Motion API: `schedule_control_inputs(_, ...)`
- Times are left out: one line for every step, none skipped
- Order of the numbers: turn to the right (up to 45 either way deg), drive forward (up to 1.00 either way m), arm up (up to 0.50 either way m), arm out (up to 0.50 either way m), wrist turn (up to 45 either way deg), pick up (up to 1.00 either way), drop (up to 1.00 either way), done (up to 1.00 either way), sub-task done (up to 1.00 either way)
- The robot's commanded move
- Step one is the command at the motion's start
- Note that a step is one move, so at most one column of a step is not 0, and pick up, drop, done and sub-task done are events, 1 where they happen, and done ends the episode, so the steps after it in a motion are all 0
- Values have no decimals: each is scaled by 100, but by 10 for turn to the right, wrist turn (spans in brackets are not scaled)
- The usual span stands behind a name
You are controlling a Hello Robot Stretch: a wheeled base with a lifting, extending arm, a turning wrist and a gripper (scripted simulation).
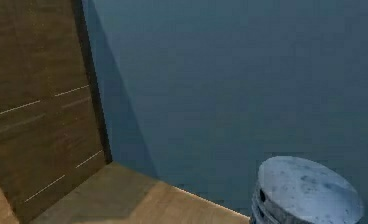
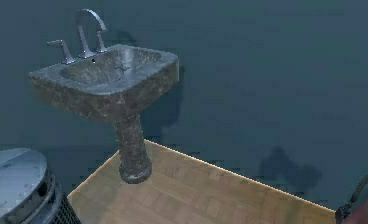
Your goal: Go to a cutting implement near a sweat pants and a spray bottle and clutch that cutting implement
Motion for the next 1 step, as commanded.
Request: schedule_control_inputs(0, 50, 0, 0, 0, 0, 0, 0, 0)
